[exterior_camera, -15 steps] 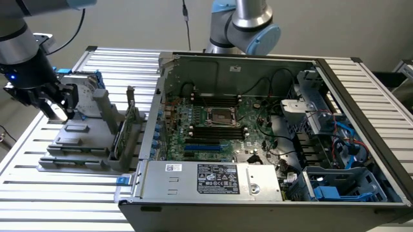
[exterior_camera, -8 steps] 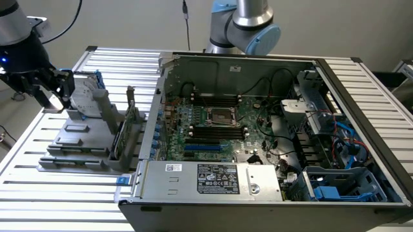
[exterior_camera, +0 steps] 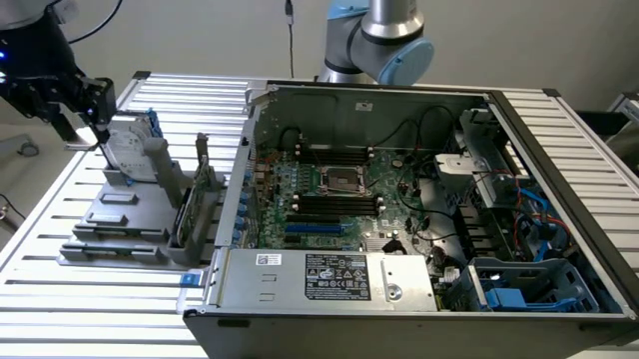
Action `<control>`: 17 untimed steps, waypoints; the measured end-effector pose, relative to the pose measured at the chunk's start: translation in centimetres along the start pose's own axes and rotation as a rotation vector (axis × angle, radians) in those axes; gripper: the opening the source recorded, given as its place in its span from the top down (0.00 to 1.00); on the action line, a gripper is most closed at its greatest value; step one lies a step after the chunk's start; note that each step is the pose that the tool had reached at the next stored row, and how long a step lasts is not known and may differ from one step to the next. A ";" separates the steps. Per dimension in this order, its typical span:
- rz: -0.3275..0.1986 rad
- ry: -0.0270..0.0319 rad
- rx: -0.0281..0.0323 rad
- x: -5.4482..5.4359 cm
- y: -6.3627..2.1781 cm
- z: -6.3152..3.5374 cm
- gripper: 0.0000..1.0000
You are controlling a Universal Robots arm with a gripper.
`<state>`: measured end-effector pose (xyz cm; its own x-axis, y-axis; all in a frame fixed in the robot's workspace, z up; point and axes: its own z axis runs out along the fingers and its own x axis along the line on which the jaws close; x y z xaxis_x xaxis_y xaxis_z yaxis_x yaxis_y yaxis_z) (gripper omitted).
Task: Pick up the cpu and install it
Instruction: 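Pick up the cpu and move it towards the insertion slot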
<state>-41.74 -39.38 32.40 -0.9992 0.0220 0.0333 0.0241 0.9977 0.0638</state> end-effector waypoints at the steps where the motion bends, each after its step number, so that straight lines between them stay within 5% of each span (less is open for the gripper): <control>1: 0.000 -0.0002 0.0001 -0.2 0.23 -0.46 0.45; 6: 0.000 0.0000 0.0016 -1.1 1.01 -1.76 0.45; 17: 0.000 0.0001 0.0017 -4.3 2.28 -2.54 0.45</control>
<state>-37.27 -37.37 34.93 -0.9992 0.0221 0.0335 0.0242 0.9978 0.0621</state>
